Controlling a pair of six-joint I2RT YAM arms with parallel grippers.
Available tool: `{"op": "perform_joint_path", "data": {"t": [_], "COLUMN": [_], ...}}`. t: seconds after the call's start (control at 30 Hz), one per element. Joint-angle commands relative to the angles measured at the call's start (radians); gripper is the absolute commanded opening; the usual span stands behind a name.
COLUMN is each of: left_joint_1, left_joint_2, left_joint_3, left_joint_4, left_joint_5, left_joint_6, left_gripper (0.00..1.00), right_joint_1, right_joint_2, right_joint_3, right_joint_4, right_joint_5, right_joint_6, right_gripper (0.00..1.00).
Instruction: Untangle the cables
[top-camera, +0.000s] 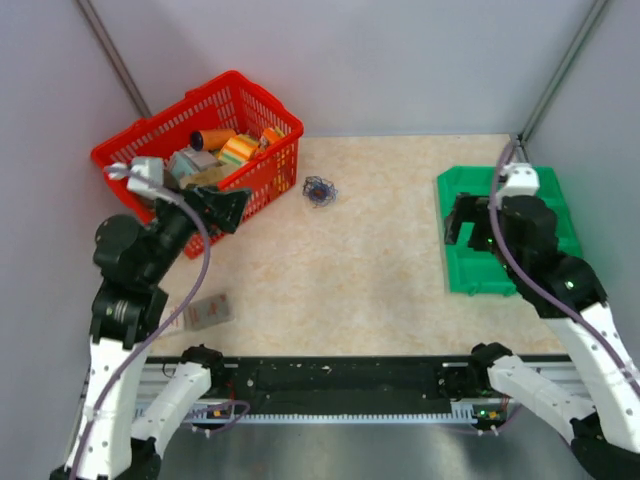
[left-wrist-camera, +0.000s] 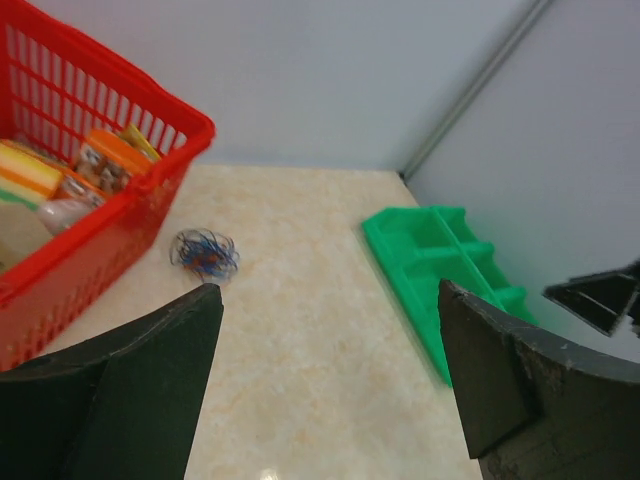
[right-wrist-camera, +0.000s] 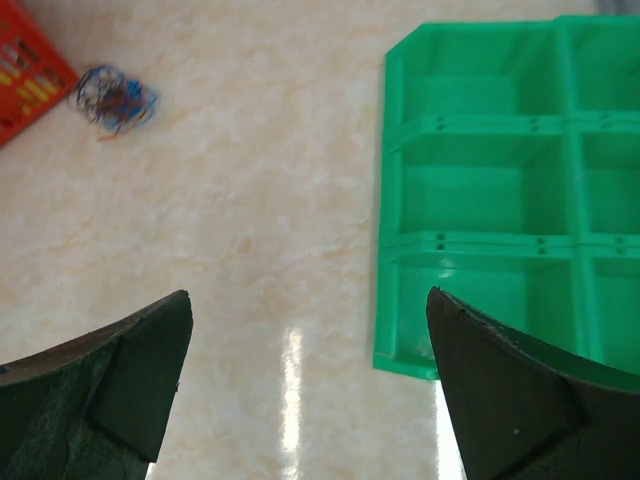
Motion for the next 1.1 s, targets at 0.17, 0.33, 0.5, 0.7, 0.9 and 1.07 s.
{"op": "perform_joint_path", "data": {"t": [0.17, 0.33, 0.5, 0.7, 0.9, 1.07], "left_joint_1": [-0.417, -0.514, -0.514, -0.487, -0.402, -0.398], "left_joint_2": [0.36, 0.713, 1.06, 1.355, 1.544, 1.659], "left_joint_3": [0.042, 0.193, 0.358, 0.616, 0.805, 0.871], "left_joint_4": [-0.046, -0.121, -0.115, -0.144, -0.206, -0.218], "left_joint_5": [-0.279, -0.551, -0.667, -0.759, -0.71, -0.648], "left_joint_6": [0.127, 0.207, 0.238, 0.272, 0.247, 0.298], "left_gripper": [0.92, 0.91, 0.91, 0.94, 0.87, 0.82], "right_joint_1": [-0.007, -0.006, -0.007, -0.006, -0.007, -0.006], "right_joint_2": [0.069, -0.073, -0.283, -0.422, -0.436, -0.416], "right_joint_3": [-0.109, -0.147, -0.163, -0.163, -0.159, -0.164], "right_joint_4": [0.112, 0.135, 0.145, 0.137, 0.114, 0.115], "right_joint_5": [-0.423, -0.401, -0.343, -0.316, -0.327, -0.344], "right_joint_6": [0.065, 0.073, 0.082, 0.068, 0.083, 0.108], "right_gripper": [0.99, 0.99, 0.99, 0.99, 0.99, 0.99]}}
